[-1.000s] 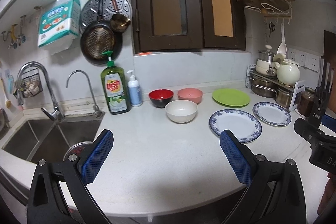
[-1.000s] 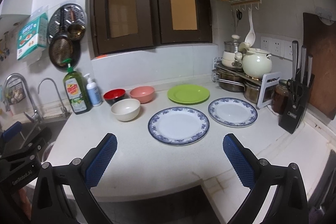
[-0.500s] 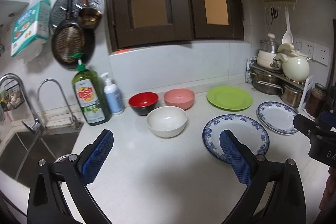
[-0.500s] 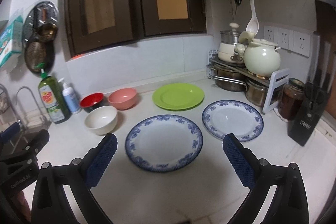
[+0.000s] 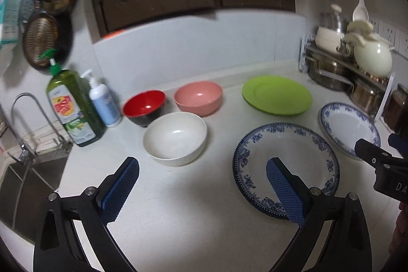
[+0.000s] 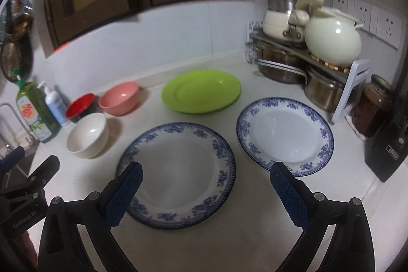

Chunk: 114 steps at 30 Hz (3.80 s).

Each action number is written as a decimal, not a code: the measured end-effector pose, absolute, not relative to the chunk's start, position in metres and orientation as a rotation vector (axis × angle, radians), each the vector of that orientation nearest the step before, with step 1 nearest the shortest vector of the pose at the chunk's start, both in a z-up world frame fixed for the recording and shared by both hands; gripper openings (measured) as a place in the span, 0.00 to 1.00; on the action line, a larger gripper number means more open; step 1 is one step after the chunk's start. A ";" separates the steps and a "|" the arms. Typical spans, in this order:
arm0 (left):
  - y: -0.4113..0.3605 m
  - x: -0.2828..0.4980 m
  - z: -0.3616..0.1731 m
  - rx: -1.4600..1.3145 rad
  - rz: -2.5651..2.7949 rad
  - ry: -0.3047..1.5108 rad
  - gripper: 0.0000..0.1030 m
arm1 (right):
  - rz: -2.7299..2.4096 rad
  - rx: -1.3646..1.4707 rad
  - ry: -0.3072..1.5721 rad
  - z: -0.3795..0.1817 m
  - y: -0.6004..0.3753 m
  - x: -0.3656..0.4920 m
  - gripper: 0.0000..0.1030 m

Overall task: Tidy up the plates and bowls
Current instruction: 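Move both tools to the larger blue-and-white plate and close on its rim, then lift the plate with both tools and carry it toward the sink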

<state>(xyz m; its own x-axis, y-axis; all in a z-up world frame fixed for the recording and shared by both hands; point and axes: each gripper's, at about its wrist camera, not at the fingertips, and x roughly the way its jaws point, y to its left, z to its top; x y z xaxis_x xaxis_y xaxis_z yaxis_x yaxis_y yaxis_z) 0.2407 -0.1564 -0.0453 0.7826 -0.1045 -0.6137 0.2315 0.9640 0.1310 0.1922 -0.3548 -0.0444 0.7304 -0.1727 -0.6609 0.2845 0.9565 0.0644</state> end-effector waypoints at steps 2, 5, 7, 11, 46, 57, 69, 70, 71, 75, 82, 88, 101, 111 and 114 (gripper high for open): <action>-0.164 0.253 -0.054 0.225 -0.201 0.671 0.98 | -0.275 0.170 0.732 -0.051 -0.360 0.200 0.98; -0.175 0.271 -0.068 0.255 -0.226 0.718 0.95 | -0.307 0.188 0.774 -0.064 -0.370 0.211 0.95; -0.181 0.281 -0.078 0.262 -0.240 0.745 0.94 | -0.315 0.192 0.804 -0.073 -0.375 0.219 0.93; -0.192 0.301 -0.098 0.283 -0.270 0.809 0.88 | -0.337 0.224 0.869 -0.093 -0.385 0.235 0.88; -0.227 0.361 -0.160 0.204 -0.360 1.090 0.37 | -0.268 0.356 1.076 -0.149 -0.413 0.284 0.34; -0.226 0.363 -0.161 0.206 -0.342 1.090 0.32 | -0.279 0.329 1.097 -0.150 -0.412 0.286 0.31; -0.214 0.352 -0.147 0.187 -0.323 1.051 0.32 | -0.264 0.309 1.069 -0.133 -0.402 0.277 0.31; -0.210 0.349 -0.143 0.182 -0.319 1.045 0.32 | -0.259 0.306 1.064 -0.130 -0.399 0.276 0.31; -0.207 0.347 -0.140 0.177 -0.314 1.038 0.32 | -0.257 0.305 1.060 -0.128 -0.397 0.275 0.31; -0.190 0.338 -0.125 0.158 -0.292 1.012 0.32 | -0.236 0.288 1.037 -0.115 -0.381 0.269 0.31; -0.152 0.319 -0.104 0.125 -0.240 0.965 0.31 | -0.183 0.260 1.008 -0.094 -0.348 0.260 0.31; -0.111 0.301 -0.091 0.093 -0.178 0.939 0.31 | -0.117 0.218 0.988 -0.081 -0.308 0.254 0.31; -0.018 0.262 -0.078 0.037 -0.014 0.922 0.31 | 0.048 0.142 0.995 -0.076 -0.219 0.250 0.31; 0.050 0.239 -0.091 -0.017 0.100 0.958 0.31 | 0.156 0.072 1.039 -0.088 -0.151 0.254 0.31; 0.065 0.235 -0.099 -0.025 0.125 0.975 0.31 | 0.176 0.058 1.061 -0.096 -0.133 0.256 0.31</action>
<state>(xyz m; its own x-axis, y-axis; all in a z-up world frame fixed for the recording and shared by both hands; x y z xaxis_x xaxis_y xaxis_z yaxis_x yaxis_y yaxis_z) 0.2354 0.0652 -0.0987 0.5545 0.0948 -0.8268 -0.1172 0.9925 0.0352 0.2560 -0.1333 -0.0957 0.4752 0.1722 -0.8628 -0.1164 0.9843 0.1324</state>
